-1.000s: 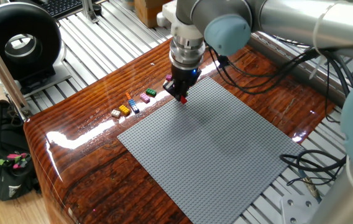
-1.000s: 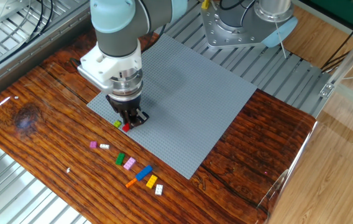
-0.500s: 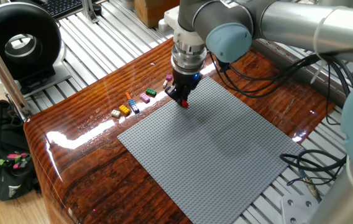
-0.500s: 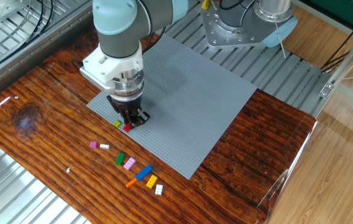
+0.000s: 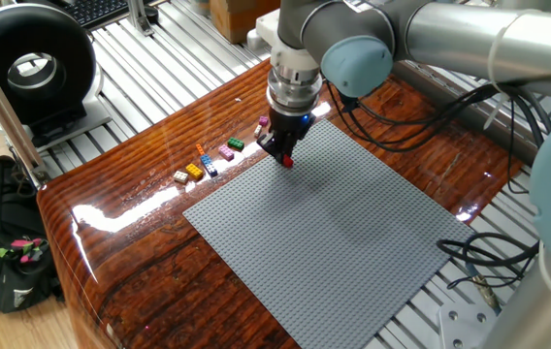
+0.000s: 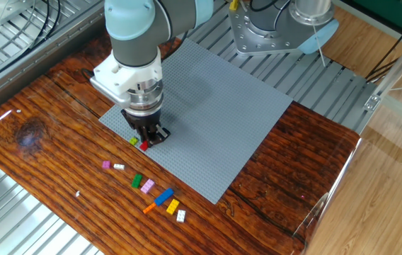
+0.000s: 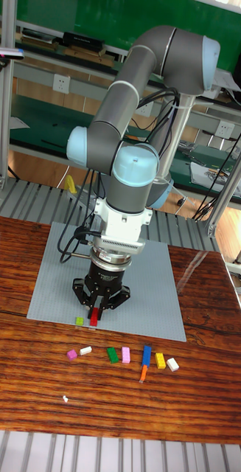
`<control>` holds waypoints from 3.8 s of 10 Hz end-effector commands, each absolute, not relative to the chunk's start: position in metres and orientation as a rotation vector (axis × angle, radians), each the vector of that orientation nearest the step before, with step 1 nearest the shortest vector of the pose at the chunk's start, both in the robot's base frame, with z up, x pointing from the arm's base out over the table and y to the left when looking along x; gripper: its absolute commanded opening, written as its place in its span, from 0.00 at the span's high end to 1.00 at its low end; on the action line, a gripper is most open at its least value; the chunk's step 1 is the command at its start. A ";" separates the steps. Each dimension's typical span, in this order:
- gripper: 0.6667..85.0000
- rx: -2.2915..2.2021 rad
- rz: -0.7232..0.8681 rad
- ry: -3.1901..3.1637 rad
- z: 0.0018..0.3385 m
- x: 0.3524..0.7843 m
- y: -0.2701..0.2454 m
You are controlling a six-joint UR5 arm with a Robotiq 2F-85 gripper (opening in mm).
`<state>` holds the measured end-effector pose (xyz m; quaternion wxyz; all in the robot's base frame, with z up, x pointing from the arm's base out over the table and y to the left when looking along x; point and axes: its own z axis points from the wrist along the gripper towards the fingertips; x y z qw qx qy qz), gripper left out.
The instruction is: Build with small Lego blocks
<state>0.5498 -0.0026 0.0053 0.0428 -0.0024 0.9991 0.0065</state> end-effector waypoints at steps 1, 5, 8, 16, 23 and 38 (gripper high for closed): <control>1.00 0.006 0.032 3.053 0.006 0.551 -0.002; 1.00 0.014 0.044 3.057 0.011 0.549 0.000; 1.00 0.018 0.044 3.048 0.006 0.553 0.000; 1.00 0.034 0.034 3.039 0.005 0.554 0.000; 1.00 0.032 0.078 3.049 0.006 0.551 0.001; 0.93 0.068 -0.010 3.069 0.028 0.551 0.005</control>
